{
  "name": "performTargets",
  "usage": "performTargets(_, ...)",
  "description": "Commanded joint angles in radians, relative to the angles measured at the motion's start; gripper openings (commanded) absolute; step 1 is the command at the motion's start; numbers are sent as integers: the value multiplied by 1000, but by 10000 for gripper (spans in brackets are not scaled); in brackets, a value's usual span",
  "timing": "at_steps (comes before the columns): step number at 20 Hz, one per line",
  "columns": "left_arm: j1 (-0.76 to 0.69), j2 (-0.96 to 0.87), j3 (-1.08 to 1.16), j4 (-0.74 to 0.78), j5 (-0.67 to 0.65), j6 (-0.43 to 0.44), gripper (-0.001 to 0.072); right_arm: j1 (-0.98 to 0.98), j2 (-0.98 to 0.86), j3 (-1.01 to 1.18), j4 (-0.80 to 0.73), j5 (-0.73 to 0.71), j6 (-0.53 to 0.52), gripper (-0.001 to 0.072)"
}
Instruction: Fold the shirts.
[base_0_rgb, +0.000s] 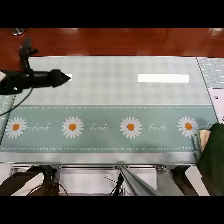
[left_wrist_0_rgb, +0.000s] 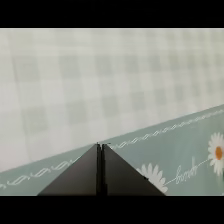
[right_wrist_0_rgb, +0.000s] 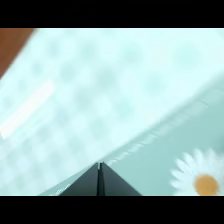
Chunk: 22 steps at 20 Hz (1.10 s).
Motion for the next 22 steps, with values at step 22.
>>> performTargets(22,-179,-3,-71,733,-118,-439,35,992,-533,-7,-780,-113,425,22)
